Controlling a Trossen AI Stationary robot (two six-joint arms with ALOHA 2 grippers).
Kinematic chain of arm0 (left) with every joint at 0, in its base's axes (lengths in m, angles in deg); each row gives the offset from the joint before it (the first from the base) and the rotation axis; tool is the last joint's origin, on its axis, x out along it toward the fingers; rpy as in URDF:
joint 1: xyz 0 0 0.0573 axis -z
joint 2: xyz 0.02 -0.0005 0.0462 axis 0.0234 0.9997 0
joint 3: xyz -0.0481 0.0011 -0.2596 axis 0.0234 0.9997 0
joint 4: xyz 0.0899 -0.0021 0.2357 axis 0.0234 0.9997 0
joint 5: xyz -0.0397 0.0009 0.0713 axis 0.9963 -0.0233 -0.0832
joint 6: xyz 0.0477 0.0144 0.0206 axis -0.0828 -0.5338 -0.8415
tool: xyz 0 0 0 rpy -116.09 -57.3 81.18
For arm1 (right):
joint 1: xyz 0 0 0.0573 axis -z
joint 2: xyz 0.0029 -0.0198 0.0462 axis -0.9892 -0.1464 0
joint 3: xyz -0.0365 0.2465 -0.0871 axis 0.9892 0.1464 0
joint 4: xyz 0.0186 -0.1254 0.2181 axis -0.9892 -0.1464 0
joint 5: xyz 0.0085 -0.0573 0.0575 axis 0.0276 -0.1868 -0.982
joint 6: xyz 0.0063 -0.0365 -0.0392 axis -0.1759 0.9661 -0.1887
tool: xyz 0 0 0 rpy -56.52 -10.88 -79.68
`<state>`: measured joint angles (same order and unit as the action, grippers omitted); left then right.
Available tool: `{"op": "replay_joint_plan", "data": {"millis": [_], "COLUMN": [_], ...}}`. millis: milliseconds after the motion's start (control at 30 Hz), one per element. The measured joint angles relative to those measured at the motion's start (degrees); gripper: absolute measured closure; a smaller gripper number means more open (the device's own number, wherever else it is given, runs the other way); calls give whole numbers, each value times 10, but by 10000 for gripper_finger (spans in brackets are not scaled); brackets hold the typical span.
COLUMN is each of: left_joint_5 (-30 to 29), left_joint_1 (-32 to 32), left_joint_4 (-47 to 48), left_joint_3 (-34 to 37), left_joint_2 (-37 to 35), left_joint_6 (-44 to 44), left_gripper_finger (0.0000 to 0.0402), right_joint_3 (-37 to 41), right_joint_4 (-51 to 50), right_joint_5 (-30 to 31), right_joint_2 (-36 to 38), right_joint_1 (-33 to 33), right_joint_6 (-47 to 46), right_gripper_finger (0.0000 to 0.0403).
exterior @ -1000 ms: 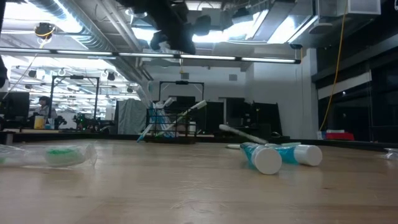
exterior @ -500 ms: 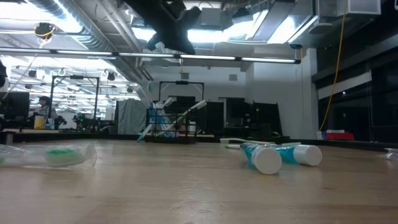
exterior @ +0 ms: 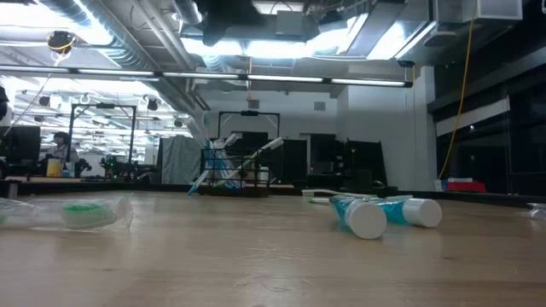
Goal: Pick & Place toothbrushing station
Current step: Put the green toothbrush into the wire organizer
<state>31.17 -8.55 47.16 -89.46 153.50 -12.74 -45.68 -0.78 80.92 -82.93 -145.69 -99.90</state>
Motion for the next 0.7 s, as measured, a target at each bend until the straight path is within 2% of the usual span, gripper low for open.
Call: {"op": "replay_joint_plan", "data": {"millis": [100,200,367,467,700], "left_joint_5": [67,86,10,-38,-115], "left_joint_1": [29,63,110,128,156], "left_joint_4": [-18,-29,-31,-32,-64], "left_joint_3": [0,0,2,21,103], "left_joint_2": [-15,-34,-75,-106,-164], "left_joint_6": [-30,-77,-109,-108,-27], "left_gripper_finger": [400,398,400,398,399], "right_joint_3": [0,0,0,0,0], "right_joint_4": [0,0,0,0,-8], "right_joint_5": [16,11,8,-18,-99], "right_joint_2": [0,0,0,0,0], "right_joint_1": [6,15,26,32,64], "right_joint_6": [35,50,23,23,21], "right_gripper_finger": [298,298,298,298,298]}}
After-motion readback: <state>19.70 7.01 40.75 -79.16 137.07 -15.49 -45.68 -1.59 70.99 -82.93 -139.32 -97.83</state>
